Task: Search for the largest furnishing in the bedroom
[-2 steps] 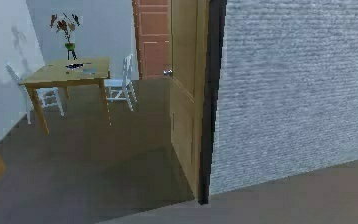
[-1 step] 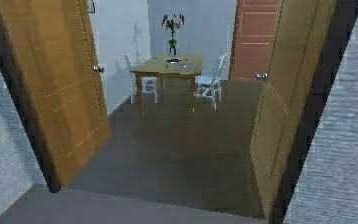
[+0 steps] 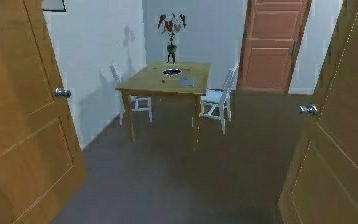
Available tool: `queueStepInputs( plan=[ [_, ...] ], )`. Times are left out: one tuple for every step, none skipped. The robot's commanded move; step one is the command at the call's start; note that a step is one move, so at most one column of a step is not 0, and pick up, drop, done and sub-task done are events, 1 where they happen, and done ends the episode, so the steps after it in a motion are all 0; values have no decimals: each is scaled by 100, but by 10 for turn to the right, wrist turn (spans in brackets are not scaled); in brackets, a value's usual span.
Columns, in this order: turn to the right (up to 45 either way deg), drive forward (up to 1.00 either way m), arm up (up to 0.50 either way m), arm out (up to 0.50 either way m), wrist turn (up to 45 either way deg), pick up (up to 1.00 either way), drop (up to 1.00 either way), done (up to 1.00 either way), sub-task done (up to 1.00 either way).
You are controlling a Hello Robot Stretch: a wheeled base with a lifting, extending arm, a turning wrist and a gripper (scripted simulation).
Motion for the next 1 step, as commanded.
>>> queueStepInputs(
  plan=[
    [90, 0, 0, 0, 0, 0, 0, 0, 0]
  ],
)
